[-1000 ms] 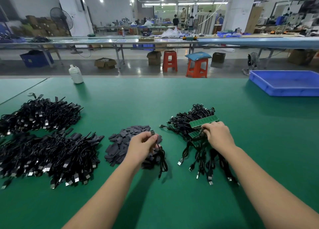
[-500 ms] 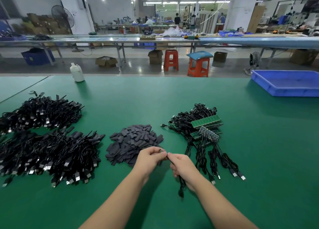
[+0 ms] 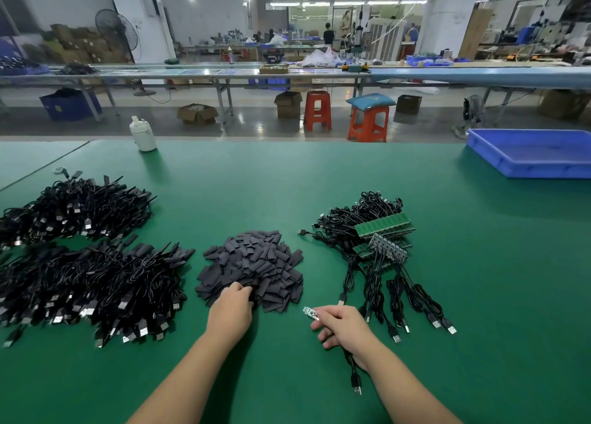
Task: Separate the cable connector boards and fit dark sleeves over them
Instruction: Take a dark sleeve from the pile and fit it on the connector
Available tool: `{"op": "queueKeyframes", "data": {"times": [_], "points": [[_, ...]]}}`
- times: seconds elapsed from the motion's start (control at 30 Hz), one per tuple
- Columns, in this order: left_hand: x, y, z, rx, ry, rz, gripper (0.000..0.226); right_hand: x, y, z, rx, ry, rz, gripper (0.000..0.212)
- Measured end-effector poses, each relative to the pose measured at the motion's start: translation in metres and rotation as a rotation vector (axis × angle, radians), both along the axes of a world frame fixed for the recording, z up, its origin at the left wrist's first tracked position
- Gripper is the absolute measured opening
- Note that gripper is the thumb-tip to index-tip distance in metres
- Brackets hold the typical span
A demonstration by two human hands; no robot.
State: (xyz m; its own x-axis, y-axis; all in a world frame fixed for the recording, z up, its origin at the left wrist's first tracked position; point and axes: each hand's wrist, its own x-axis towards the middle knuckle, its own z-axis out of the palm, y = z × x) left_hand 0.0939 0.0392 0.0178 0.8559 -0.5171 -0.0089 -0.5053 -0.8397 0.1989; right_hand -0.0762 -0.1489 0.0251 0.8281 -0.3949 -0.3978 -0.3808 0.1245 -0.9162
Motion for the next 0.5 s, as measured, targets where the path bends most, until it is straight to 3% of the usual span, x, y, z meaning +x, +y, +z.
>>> {"op": "queueKeyframes", "data": {"times": [0.23,0.4,0.5], "points": [[0.004,0.003,-0.003,-0.090,-0.053,-0.004,0.022,-0.002,-0.004,-0.005,-0.026,0.002,0.082,0.019],[-0.004,0.005,0.011,-0.275,-0.268,-0.031,0.014,-0.004,-0.007,-0.006,-0.010,-0.007,0.113,0.016],[-0.019,-0.003,0.023,-0.357,-0.177,-0.113,0.017,-0.003,-0.007,-0.006,-0.015,-0.003,0.114,0.017]]}}
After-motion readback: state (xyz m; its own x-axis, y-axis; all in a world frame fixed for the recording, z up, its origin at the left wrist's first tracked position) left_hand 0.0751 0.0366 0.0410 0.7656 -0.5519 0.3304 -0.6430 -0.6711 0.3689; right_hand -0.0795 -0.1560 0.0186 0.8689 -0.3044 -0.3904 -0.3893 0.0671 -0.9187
